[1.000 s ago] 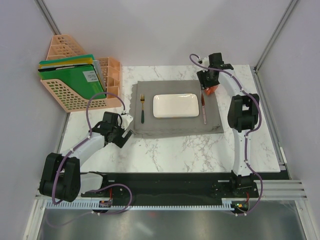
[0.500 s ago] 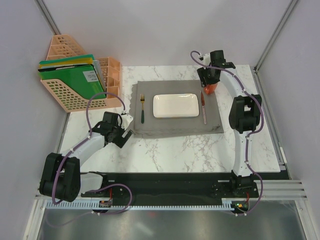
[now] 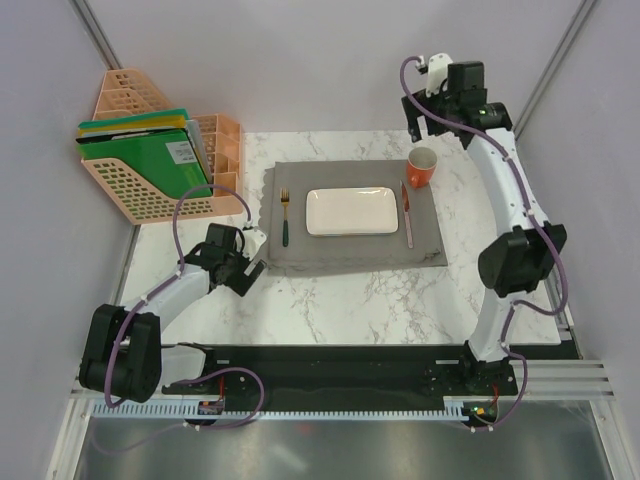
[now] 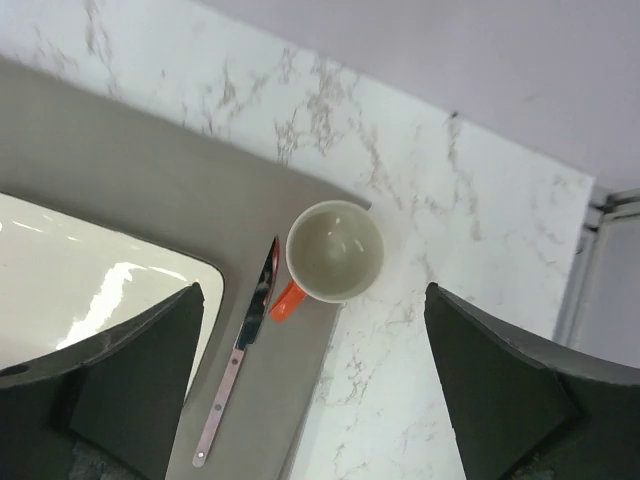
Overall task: Set the dinner table for one person
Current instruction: Place the cup on the napkin.
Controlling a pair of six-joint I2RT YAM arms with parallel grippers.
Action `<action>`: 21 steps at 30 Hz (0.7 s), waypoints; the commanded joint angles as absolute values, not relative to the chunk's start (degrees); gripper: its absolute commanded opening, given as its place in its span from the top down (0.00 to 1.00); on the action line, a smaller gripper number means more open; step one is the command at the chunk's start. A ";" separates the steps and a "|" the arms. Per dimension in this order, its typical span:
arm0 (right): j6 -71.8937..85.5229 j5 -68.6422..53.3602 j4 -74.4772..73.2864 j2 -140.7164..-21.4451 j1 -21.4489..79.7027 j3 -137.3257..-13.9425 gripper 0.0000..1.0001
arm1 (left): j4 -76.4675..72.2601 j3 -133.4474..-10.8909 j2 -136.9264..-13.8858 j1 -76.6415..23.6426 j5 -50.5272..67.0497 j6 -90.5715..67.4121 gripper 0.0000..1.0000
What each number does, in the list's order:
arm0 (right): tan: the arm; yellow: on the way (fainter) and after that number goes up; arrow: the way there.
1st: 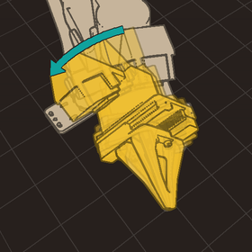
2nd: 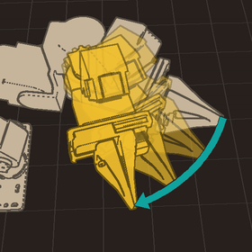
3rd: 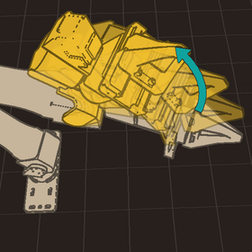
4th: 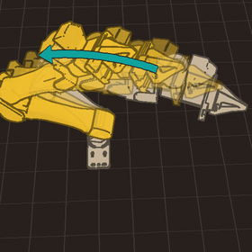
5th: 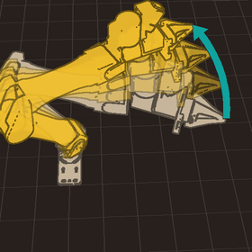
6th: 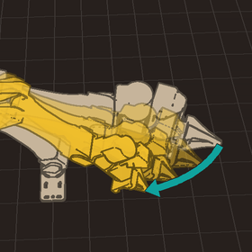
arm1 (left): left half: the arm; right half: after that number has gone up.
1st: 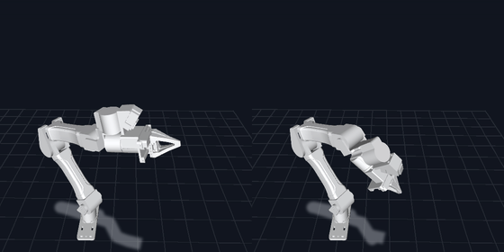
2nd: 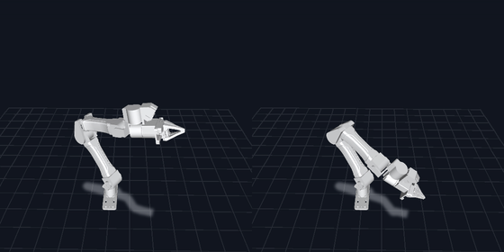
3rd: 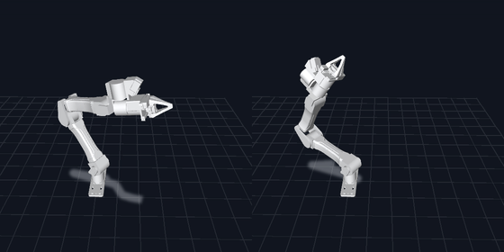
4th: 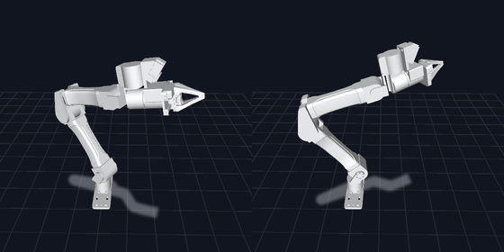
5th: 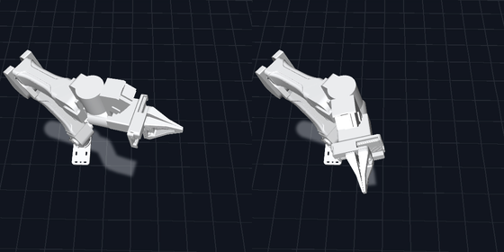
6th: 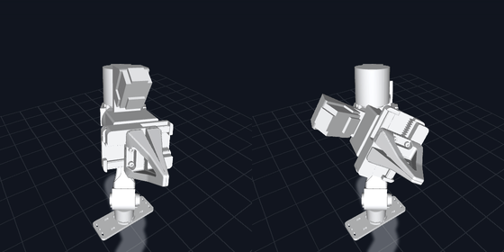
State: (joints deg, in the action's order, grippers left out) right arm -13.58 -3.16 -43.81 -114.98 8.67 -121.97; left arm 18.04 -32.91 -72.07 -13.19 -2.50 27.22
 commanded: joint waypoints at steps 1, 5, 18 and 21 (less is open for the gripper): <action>-11.52 -3.51 -41.40 -106.45 8.70 -122.96 0.02 | 17.93 -33.13 -72.25 -12.75 -1.84 26.54 0.01; -10.29 -4.48 -40.70 -103.72 8.70 -120.85 0.02 | 18.02 -33.05 -71.98 -12.83 -1.93 26.46 0.01; -10.01 -4.40 -36.47 -88.63 8.70 -105.06 0.02 | 16.88 -35.93 -58.93 -12.83 1.56 25.84 0.01; -11.77 -0.47 -35.77 -82.99 8.61 -96.73 0.02 | 14.95 -38.05 -50.31 -12.74 0.54 26.28 0.01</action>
